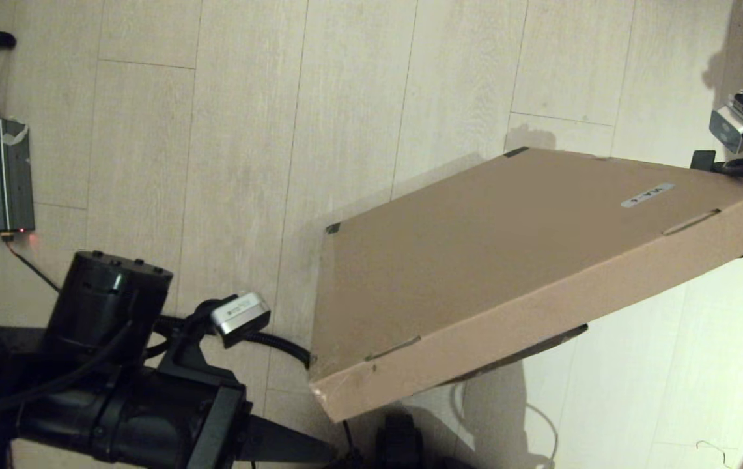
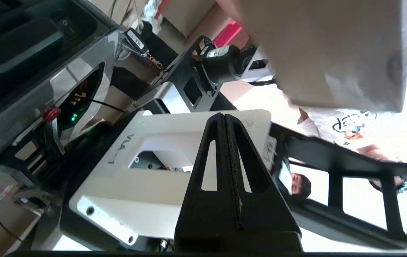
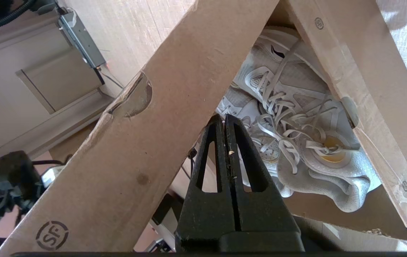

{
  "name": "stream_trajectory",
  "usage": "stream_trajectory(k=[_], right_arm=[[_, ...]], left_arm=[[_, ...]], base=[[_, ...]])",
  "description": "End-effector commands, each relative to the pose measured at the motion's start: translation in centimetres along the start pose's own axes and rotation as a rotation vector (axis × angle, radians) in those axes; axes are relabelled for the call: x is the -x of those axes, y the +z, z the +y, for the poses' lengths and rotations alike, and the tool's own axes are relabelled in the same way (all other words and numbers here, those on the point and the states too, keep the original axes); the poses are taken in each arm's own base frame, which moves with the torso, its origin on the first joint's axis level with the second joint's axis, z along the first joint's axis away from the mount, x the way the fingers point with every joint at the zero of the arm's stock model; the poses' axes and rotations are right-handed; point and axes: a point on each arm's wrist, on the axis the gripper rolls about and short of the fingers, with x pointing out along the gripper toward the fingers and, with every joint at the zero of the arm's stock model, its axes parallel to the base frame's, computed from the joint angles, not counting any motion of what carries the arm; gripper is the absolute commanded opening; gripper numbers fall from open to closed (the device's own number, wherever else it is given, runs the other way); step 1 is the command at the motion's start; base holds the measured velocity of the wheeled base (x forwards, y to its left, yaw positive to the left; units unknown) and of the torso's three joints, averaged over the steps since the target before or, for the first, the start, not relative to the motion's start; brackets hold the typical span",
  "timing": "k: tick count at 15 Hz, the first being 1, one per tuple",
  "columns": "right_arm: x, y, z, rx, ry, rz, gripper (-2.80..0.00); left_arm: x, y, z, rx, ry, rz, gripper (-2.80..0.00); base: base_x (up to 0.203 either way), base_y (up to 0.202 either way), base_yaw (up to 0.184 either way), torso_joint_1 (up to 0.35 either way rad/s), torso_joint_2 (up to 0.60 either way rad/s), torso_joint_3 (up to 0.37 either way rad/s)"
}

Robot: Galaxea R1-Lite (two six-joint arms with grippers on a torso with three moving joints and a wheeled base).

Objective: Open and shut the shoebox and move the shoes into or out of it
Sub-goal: Open the shoe box

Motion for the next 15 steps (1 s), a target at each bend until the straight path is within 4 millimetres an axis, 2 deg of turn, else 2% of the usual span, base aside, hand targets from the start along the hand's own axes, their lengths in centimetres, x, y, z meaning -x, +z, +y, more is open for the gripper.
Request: stream_trajectory(k=[1, 8, 12, 15], right_arm=[[-0.1, 0.0, 0.0, -0.001, 0.008, 0.003, -2.8], [-0.3, 0.1, 0.4, 0.006, 0.019, 0.004, -2.8], [-0.2, -0.1, 0.4, 0.003, 0.012, 0.004, -2.8], [0.1, -0.5, 0.4, -0.005, 0.006, 0.009, -2.8]], left_arm=[[-1.4, 0.6, 1.1, 0.029, 0.012, 0.029, -2.8], [-2.0, 2.5, 0.7, -0.061, 0.115, -0.157, -2.8], [-2.0, 4.5, -0.2, -0.051, 0.102, -0.333, -2.8], [-1.9, 5.4, -0.5, -0.061, 0.078, -0.398, -2.8]], base=[[0.0, 0.0, 0.0, 0.0, 0.0, 0.0], [0.0, 0.0, 0.0, 0.0, 0.0, 0.0], [0.0, 0.0, 0.0, 0.0, 0.0, 0.0], [0.0, 0.0, 0.0, 0.0, 0.0, 0.0]])
